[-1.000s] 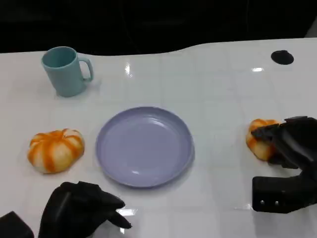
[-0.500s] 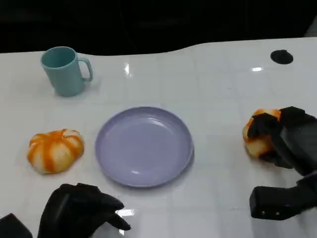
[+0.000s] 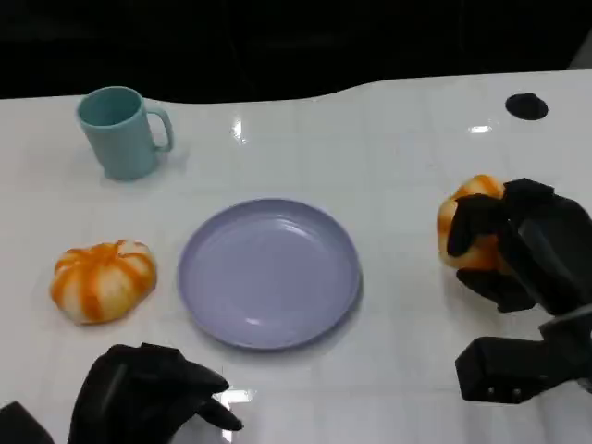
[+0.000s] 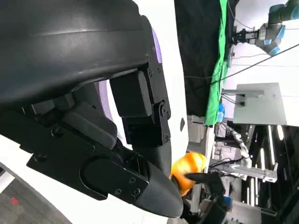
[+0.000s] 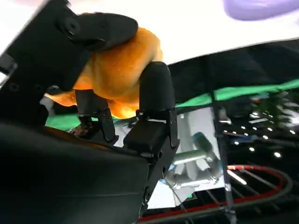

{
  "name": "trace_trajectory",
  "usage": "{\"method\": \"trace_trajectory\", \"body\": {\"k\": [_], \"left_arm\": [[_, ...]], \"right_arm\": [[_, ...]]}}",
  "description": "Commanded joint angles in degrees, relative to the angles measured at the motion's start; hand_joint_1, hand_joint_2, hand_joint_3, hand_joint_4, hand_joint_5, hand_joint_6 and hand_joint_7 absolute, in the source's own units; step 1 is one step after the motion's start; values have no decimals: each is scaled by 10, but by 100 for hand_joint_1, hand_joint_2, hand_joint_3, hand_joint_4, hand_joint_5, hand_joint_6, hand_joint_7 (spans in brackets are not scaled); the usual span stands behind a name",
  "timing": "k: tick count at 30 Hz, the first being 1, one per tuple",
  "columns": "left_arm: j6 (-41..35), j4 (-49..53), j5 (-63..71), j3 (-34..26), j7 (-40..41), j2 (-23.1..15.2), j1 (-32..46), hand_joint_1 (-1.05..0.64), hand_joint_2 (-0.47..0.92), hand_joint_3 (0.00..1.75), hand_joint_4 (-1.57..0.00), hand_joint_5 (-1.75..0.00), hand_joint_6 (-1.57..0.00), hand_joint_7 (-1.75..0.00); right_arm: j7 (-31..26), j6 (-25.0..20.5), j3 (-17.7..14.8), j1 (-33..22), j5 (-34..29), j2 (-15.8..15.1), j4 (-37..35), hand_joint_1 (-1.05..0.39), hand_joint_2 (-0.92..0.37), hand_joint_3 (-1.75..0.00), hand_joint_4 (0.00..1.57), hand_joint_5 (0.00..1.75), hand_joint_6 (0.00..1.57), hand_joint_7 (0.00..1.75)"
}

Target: Grasp the bread from the table and place it into the plate.

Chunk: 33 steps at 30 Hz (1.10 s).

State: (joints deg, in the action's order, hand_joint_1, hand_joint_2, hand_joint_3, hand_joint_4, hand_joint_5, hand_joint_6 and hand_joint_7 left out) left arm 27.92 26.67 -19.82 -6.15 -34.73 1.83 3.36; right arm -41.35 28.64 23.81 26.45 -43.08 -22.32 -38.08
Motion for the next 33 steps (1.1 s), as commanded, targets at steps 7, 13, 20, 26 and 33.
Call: {"method": "trace_trajectory", "body": {"k": [7,13,20,26,33], "left_arm": [[0,2,7,0,3,-10,-2,-105,77,0,-157,-36,-157,-12],[0,4,4,0,-1,-9,-4,-105,77,0,-157,-36,-157,-12],[0,1,8,2,3,-9,-2,-105,77,0,-157,-36,-157,-12],[1,4,6,2,0,-8,-2,-105,77,0,-157,-36,-157,-12],[3,2,7,3,1,-8,0,-105,77,0,-157,-35,-157,-11]], "right_arm": [[92,43,-13,-17,52,58,70,9,-6,-161,106,175,95,150],[84,48,-9,8,43,106,38,6,-8,-162,107,175,94,153],[94,52,-2,43,47,158,-18,2,-13,-157,105,175,89,160],[93,58,5,74,52,197,-73,-1,-19,-151,103,175,84,164],[107,54,6,98,67,233,-120,0,-26,-140,97,175,83,159]]}}
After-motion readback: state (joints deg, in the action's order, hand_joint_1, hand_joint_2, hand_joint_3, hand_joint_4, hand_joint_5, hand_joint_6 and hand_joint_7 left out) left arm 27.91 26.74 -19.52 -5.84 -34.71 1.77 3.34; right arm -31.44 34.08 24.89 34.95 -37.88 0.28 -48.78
